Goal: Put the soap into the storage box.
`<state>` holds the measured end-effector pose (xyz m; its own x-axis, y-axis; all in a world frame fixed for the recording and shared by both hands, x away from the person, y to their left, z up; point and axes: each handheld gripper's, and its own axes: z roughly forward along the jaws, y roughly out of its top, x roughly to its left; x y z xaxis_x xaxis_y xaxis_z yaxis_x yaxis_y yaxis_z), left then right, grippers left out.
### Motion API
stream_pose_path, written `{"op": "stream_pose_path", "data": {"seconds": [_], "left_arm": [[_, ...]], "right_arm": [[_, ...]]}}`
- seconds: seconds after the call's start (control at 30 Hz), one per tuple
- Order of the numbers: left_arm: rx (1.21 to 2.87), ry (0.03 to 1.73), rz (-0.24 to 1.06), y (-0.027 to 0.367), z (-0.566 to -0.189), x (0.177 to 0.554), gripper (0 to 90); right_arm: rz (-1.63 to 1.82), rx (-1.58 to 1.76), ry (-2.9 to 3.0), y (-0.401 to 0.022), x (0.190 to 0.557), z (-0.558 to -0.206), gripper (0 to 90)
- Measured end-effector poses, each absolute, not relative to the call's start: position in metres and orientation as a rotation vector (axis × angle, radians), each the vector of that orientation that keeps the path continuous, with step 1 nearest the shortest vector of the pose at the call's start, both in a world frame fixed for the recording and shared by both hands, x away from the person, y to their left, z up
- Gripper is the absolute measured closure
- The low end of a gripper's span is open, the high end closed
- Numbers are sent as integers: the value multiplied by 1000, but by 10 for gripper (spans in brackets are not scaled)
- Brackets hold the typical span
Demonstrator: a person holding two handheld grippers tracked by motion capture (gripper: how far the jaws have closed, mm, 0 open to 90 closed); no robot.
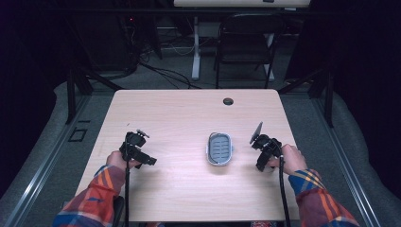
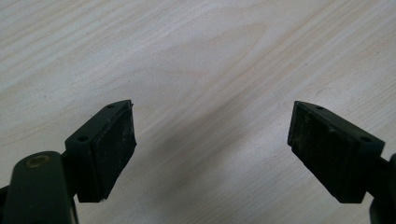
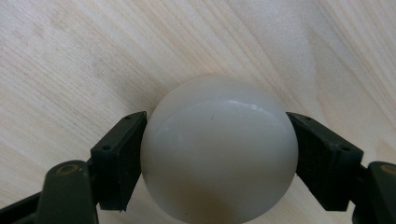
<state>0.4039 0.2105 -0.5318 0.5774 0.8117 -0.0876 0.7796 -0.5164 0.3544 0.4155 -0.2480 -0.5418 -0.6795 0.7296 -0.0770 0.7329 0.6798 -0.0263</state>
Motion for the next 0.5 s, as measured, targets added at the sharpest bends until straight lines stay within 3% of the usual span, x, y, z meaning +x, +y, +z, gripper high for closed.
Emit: {"op": "stream_pose_path", "data": {"seconds": [0.5], "left_arm": [[2463, 1287, 123, 209, -532, 403, 151]], "right_arm": [[-53, 1256, 2820, -248, 414, -537, 244]]}}
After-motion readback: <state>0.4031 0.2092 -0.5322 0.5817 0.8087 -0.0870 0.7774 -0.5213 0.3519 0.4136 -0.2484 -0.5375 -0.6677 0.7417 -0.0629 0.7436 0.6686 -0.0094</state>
